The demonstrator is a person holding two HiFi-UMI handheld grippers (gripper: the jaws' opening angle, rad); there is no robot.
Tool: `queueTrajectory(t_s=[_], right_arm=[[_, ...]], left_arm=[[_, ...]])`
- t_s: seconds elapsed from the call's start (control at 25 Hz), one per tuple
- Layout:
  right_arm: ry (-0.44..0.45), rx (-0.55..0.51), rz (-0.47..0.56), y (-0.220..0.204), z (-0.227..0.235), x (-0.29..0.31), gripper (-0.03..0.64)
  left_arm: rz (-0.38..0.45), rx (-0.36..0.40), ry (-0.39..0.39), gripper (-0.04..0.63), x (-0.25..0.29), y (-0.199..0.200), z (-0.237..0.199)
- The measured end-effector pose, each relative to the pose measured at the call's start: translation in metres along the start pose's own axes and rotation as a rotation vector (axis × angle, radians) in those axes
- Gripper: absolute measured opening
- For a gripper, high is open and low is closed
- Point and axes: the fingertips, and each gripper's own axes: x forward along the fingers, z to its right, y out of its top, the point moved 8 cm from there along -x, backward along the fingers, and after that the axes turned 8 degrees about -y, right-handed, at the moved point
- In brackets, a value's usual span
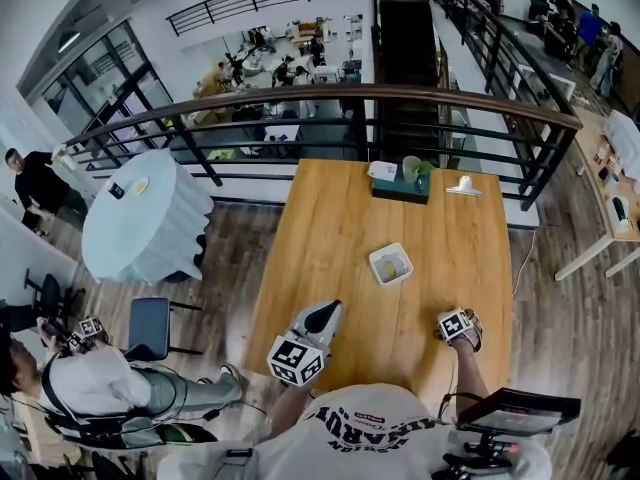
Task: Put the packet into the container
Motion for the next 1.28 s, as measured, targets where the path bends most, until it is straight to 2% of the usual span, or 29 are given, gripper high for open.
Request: queueTrajectory(t_s=[0.36, 0.4, 0.48, 0.6, 0.84, 1.0, 1.16, 1.28], right_arm=[[0.088, 0.046, -0.024, 0.000, 0.006, 0.019, 0.583], [0.097, 0.049, -0.038, 0.001, 0.007, 0.019, 0.567], [0.099, 0.041, -0.059, 0.003, 0.007, 0.017, 0.515], [0.094, 0.038, -0.061, 0.002, 0.003, 0.014, 0.491], [0.097, 0.048, -0.047, 0.001, -0.005, 0.011, 0.478], [0.107, 0.092, -0.023, 0.002, -0.013, -0.002, 0.460], [0.078, 0.076, -0.039, -0.003, -0.009, 0.010, 0.453], [0.105, 0.087, -0.035, -0.001, -0.011, 0.010, 0.453]], left_arm=[[-0.002, 0.004, 0.000, 0.003, 0.007, 0.003, -0.004], [-0.004, 0.005, -0.001, 0.005, 0.008, 0.002, -0.004], [-0.007, 0.005, -0.006, 0.003, 0.010, 0.001, -0.002], [-0.008, 0.007, -0.019, 0.003, 0.012, -0.001, 0.003], [-0.007, 0.011, -0.033, 0.005, 0.011, -0.002, 0.006], [-0.009, 0.008, -0.026, 0.005, 0.009, -0.001, 0.006], [-0.010, 0.011, -0.017, 0.005, 0.007, -0.002, 0.005], [-0.008, 0.014, -0.020, 0.005, 0.007, -0.001, 0.005]])
